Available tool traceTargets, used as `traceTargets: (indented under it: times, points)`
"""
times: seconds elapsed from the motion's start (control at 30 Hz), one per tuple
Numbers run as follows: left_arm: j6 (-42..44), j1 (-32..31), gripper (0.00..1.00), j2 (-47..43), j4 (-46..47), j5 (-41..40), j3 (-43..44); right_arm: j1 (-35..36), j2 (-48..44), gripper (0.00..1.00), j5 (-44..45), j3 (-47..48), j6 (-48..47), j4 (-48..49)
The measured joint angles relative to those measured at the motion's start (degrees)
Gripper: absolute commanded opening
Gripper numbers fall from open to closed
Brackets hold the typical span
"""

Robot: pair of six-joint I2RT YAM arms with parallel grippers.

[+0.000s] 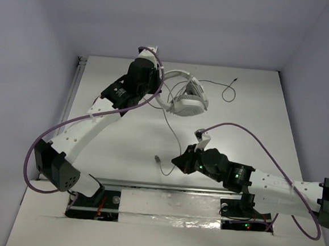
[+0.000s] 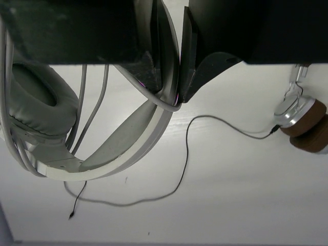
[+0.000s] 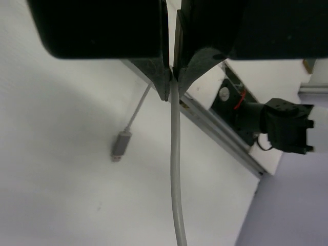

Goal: Wrap the headphones

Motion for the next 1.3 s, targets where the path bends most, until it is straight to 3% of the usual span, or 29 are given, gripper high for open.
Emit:
traceTargets:
  times: [0.17, 0.47, 0.7, 1.03, 1.3]
  points:
    - [2.6, 2.7, 0.0, 0.2, -6.6, 9.0, 0.0, 0.1, -2.9, 0.0, 5.6, 1.0, 1.1, -10.3]
    - [5.4, 11.6, 0.0, -3.3, -13.7, 31.4, -1.9, 0.1, -3.0, 0.0, 14.7, 0.8, 4.7, -19.1]
    - [7.5, 13.4, 0.0, -9.1, -17.8, 36.8, -1.9, -1.9, -3.1, 0.0, 22.1, 0.8, 8.7, -22.4]
    - [9.8, 14.2, 0.0, -16.3, -23.5, 37.1, -3.5, -22.5, -6.6, 0.0, 25.8, 3.0, 2.6, -19.4]
    - [10.3, 14.6, 0.0, -16.3, -23.1, 38.6, -5.4, -36.4, 3.1, 0.0, 22.1, 11.9, -6.6, -12.0]
